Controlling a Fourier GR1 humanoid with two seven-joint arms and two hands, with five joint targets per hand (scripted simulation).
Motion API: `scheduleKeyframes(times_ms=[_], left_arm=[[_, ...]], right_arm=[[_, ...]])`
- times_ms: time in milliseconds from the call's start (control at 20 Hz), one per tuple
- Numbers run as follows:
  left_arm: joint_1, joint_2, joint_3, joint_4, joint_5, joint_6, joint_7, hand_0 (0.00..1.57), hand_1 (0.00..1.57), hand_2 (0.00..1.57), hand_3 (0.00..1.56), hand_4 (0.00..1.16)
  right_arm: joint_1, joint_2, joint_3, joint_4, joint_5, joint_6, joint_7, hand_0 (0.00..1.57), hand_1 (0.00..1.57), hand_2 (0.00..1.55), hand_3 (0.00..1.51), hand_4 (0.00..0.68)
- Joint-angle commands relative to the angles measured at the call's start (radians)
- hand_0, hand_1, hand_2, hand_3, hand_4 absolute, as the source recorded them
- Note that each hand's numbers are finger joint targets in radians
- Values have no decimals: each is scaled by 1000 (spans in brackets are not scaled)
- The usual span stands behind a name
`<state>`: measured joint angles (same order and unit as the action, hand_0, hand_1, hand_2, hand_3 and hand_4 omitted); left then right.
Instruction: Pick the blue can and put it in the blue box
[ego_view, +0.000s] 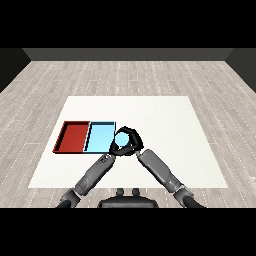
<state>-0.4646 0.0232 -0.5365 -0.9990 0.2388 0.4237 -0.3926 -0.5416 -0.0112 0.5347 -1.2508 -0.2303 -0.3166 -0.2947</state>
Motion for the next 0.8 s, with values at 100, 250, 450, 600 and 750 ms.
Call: scheduleKeyframes(times_ms=[100,250,450,600,750], left_arm=[[-45,-2,-94,61,-166,115,56,453,453,604,0,189],[-55,-20,-29,6,-8,55,21,0,0,0,0,428],[-58,-21,15,30,-2,95,-19,1014,1014,1040,899,696],[3,-14,21,-64,-43,92,33,774,774,819,684,673],[-41,-21,21,-29,-25,119,3,575,575,710,505,663]], right_arm=[[-14,10,68,20,-36,-24,-25,1456,1456,1466,1397,596],[-43,10,104,12,-45,-71,-14,1454,1454,1460,1393,590],[-59,10,141,30,-130,-104,-34,1442,1442,1451,1396,611],[-94,10,131,34,-127,-95,-13,1437,1437,1451,1391,606],[-57,10,114,35,-124,-60,-41,1438,1438,1453,1393,591]])
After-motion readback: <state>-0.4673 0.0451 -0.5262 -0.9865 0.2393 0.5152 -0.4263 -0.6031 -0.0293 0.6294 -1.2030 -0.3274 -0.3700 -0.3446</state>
